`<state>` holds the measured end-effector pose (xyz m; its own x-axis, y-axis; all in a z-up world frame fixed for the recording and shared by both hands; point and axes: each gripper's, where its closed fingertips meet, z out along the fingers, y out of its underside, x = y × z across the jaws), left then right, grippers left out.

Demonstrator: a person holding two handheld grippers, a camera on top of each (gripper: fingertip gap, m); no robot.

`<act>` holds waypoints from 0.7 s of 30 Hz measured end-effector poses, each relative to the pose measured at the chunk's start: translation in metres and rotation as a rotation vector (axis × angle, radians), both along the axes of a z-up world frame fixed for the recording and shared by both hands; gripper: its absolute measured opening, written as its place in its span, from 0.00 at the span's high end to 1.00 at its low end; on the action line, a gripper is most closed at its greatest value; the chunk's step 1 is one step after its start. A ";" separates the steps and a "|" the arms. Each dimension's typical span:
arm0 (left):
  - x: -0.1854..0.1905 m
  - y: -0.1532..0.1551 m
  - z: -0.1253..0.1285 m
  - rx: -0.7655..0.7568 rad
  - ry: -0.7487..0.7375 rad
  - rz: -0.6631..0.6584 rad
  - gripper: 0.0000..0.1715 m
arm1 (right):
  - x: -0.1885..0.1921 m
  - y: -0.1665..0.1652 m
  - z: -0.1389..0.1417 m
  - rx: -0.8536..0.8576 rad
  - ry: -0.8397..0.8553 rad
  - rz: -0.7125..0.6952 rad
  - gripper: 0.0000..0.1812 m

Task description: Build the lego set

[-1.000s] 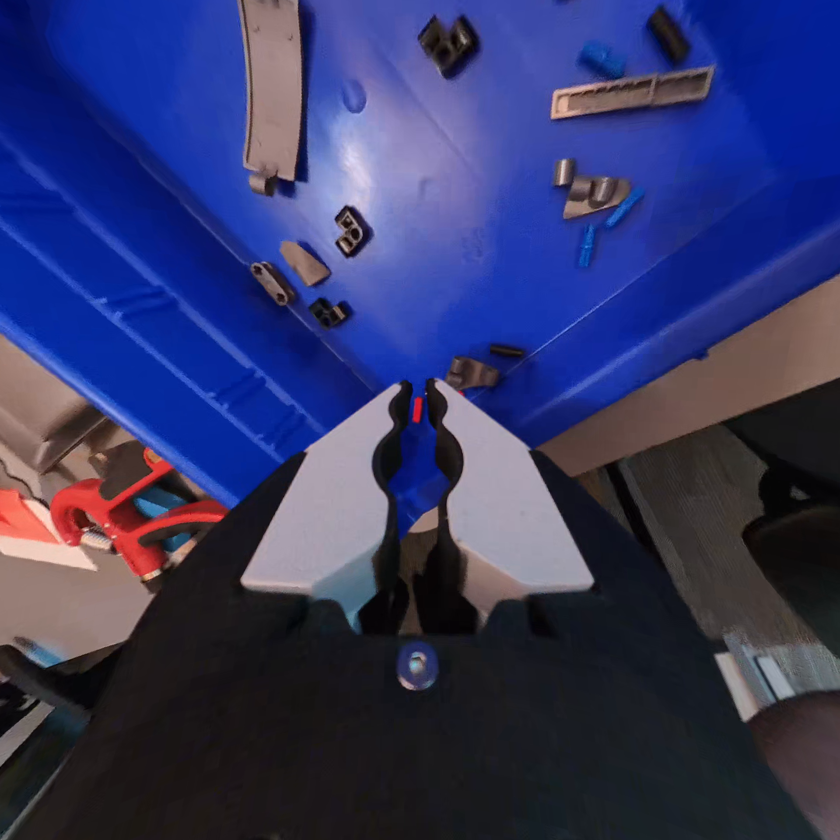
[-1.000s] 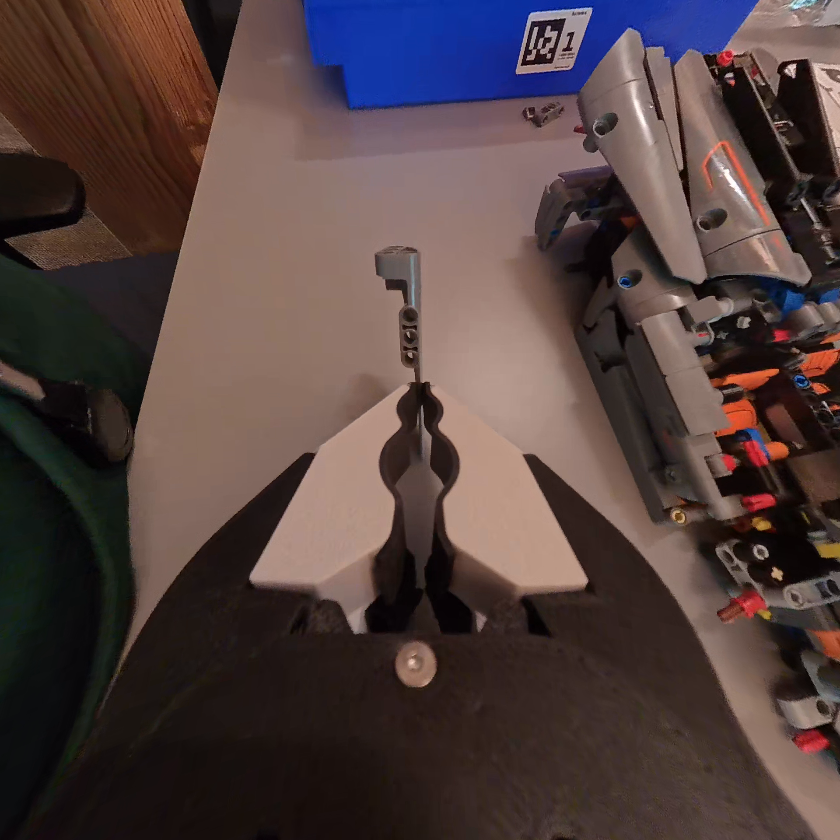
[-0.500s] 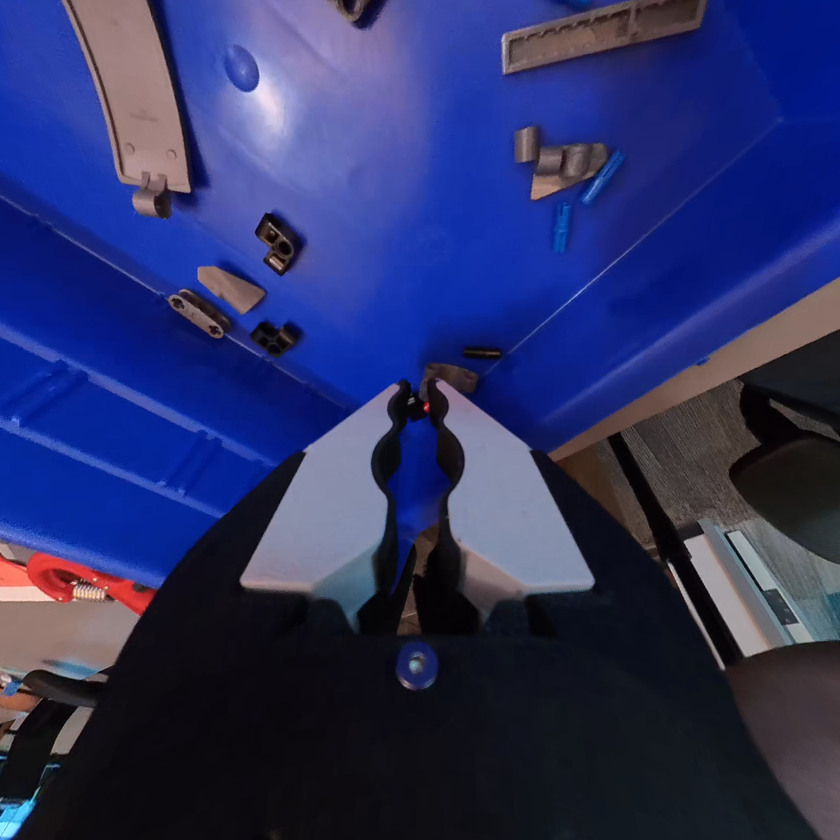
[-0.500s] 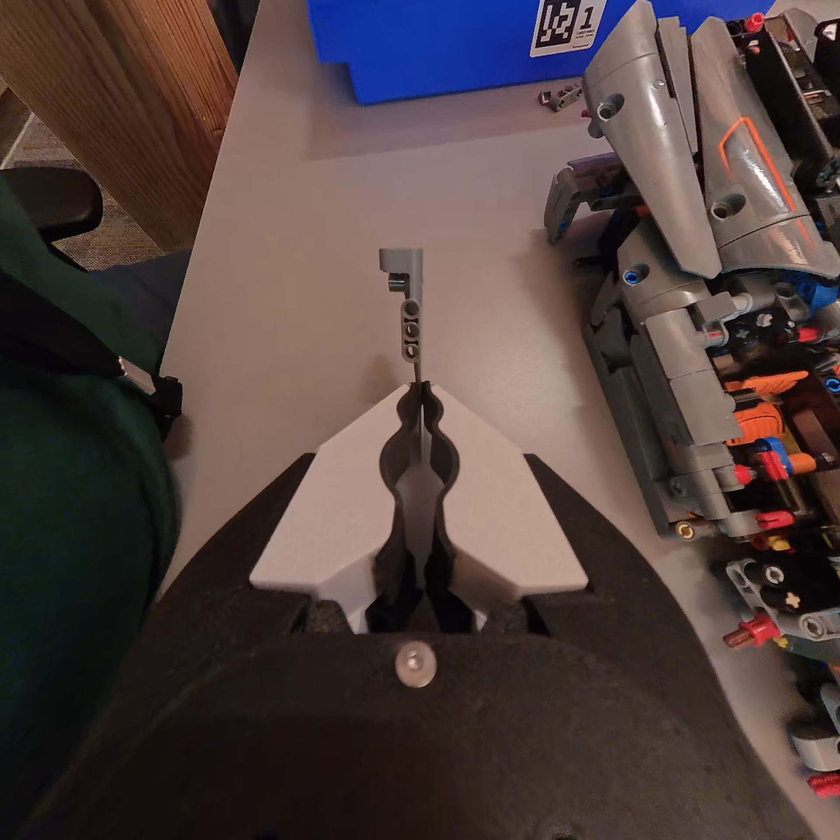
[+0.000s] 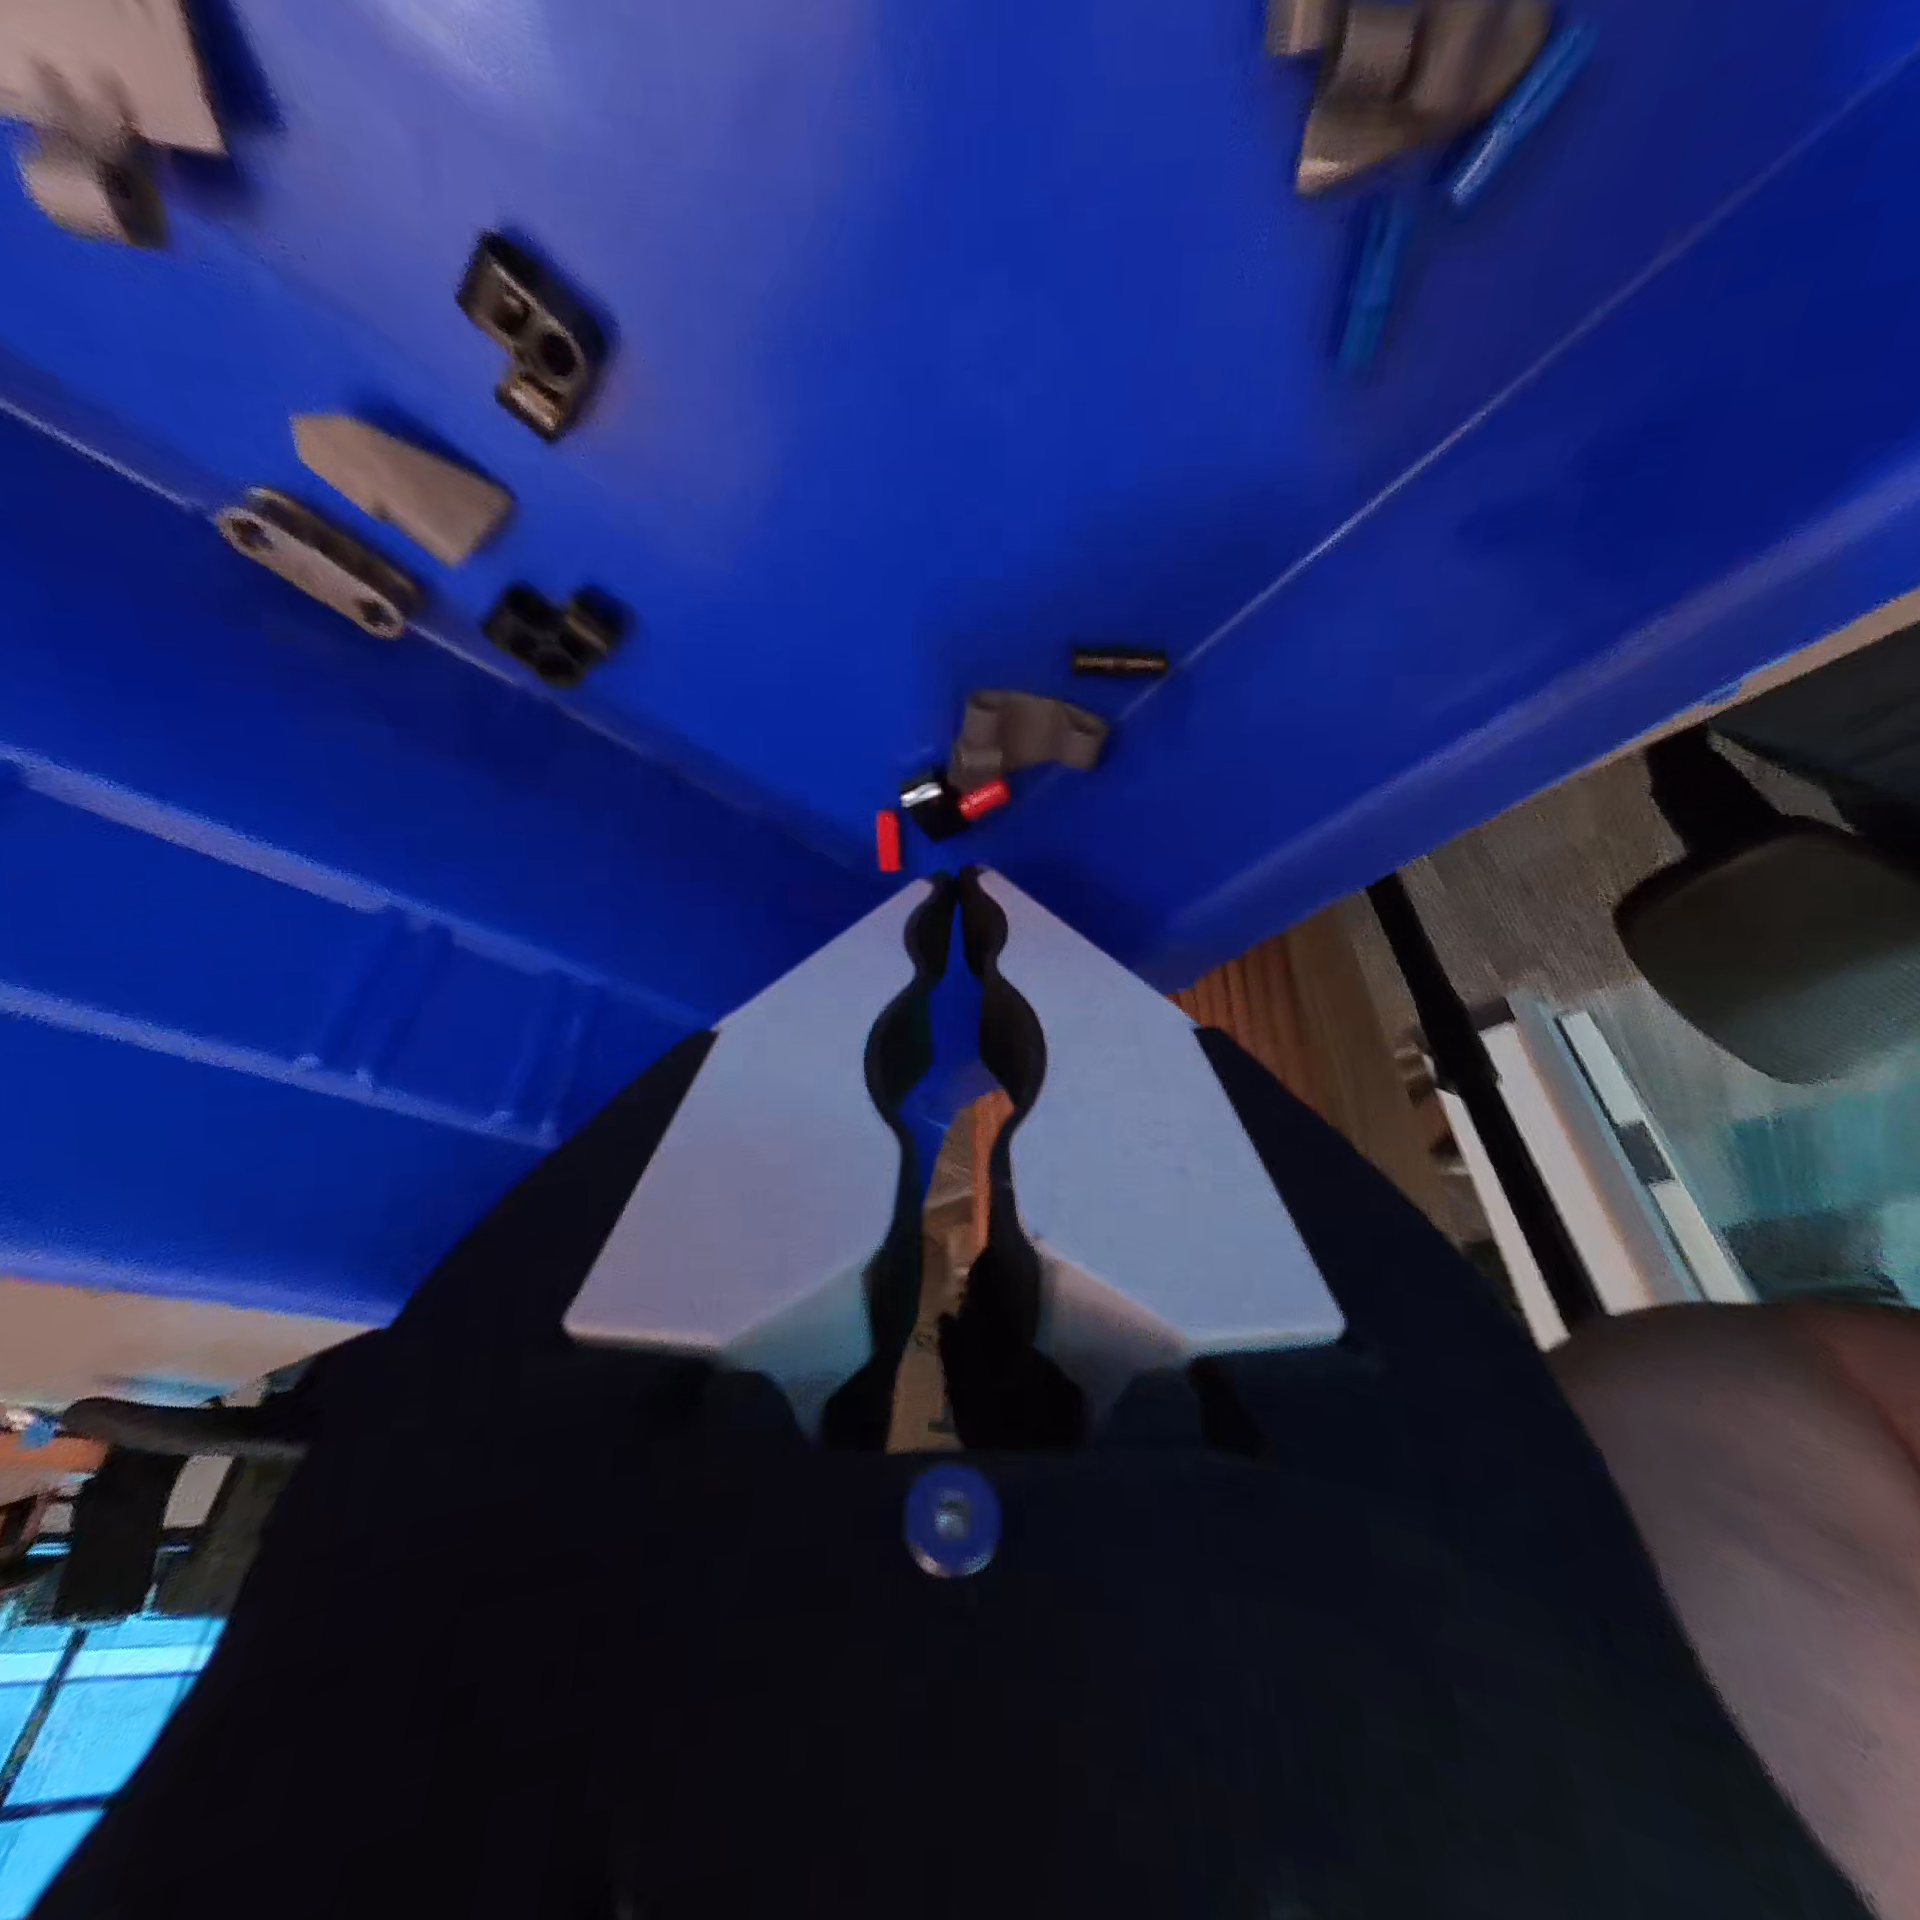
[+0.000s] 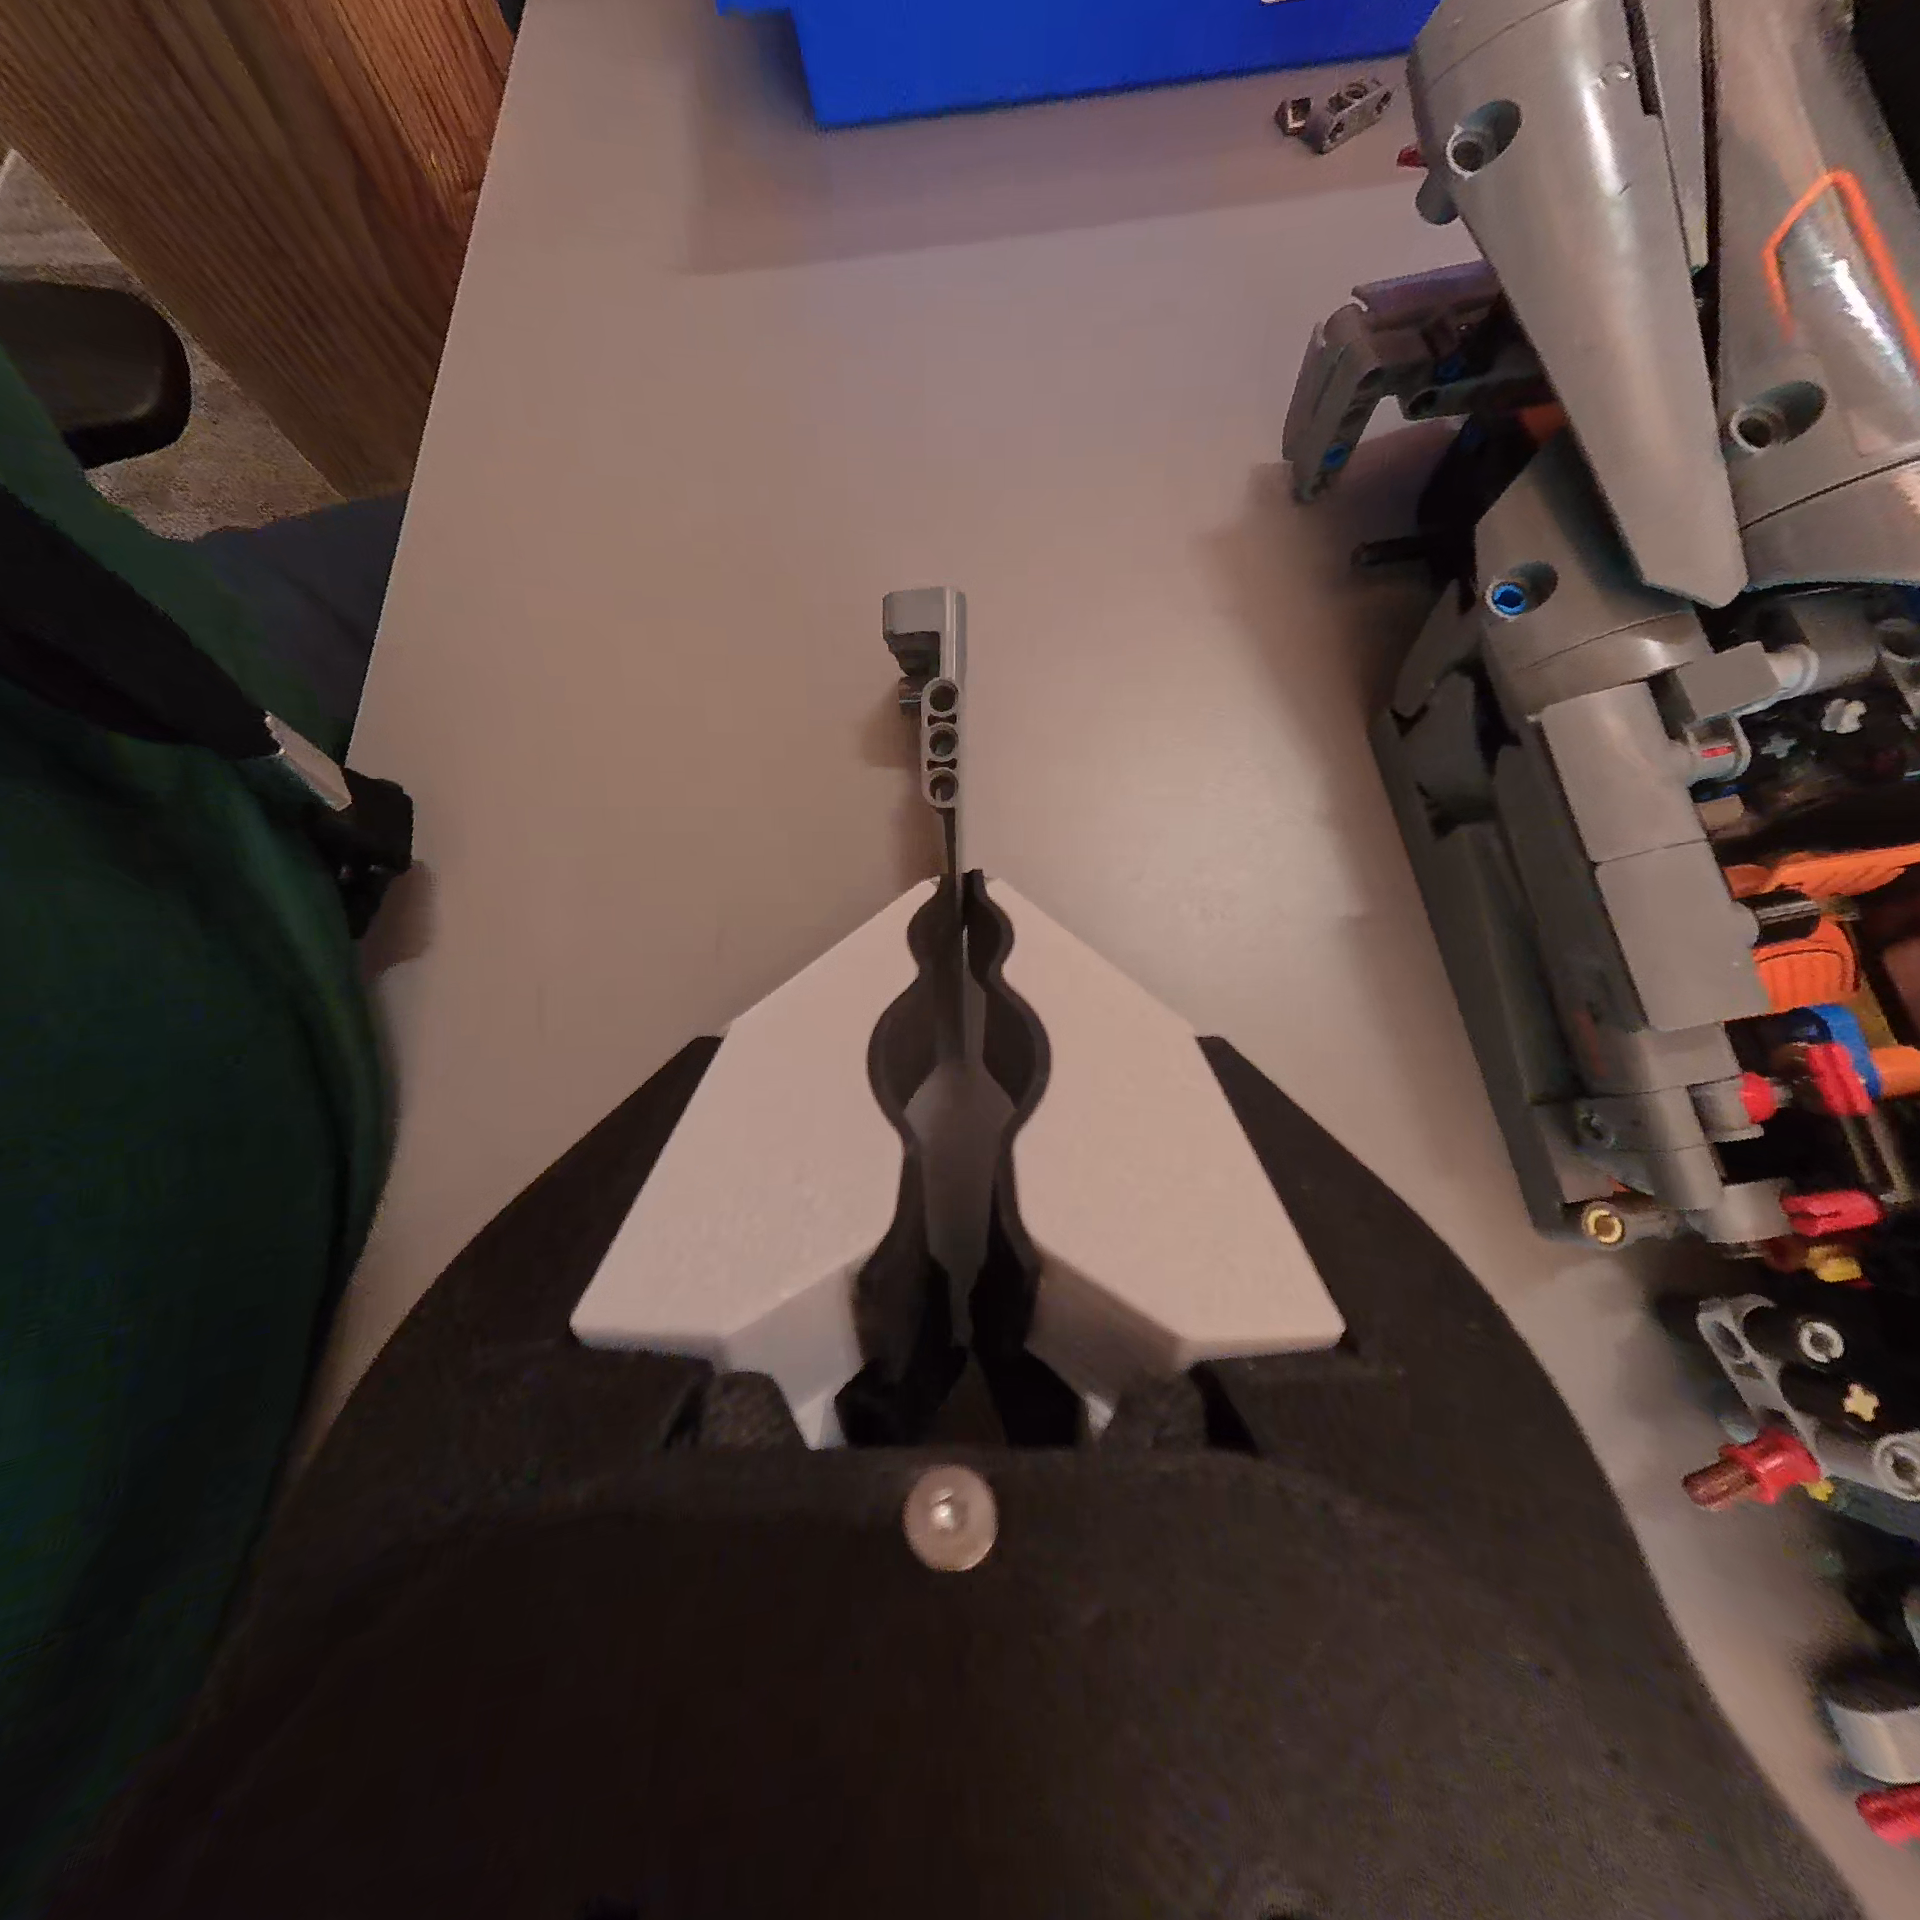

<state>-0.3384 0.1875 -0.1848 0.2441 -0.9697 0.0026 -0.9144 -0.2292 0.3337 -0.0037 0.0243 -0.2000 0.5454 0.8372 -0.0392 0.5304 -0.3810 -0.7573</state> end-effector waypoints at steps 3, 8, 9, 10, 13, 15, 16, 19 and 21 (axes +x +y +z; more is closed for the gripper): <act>-0.002 -0.008 -0.001 -0.062 0.041 0.017 1.00 | 0.000 0.000 0.000 0.015 -0.009 -0.005 1.00; -0.007 -0.012 -0.012 -0.143 0.142 0.050 1.00 | 0.001 0.001 0.000 0.024 -0.011 -0.008 1.00; -0.008 -0.014 -0.014 -0.163 0.153 0.056 1.00 | 0.001 0.001 0.001 0.021 -0.007 -0.007 1.00; -0.007 -0.016 -0.018 -0.175 0.151 0.056 1.00 | 0.001 0.000 0.001 0.020 -0.002 -0.006 1.00; 0.001 -0.015 -0.021 -0.167 0.116 0.044 1.00 | 0.001 0.001 0.003 0.027 0.005 -0.008 1.00; 0.015 -0.006 -0.021 -0.113 0.029 0.044 1.00 | 0.002 0.002 0.003 0.025 0.005 -0.015 1.00; 0.025 -0.001 -0.021 -0.085 -0.033 0.043 1.00 | 0.002 0.002 0.002 0.022 0.005 -0.016 1.00; 0.036 0.021 -0.008 0.048 -0.122 0.043 1.00 | 0.002 0.002 0.002 0.018 0.008 -0.015 1.00; 0.036 0.026 -0.001 0.091 -0.144 0.008 1.00 | 0.002 0.002 0.002 0.017 0.007 -0.014 1.00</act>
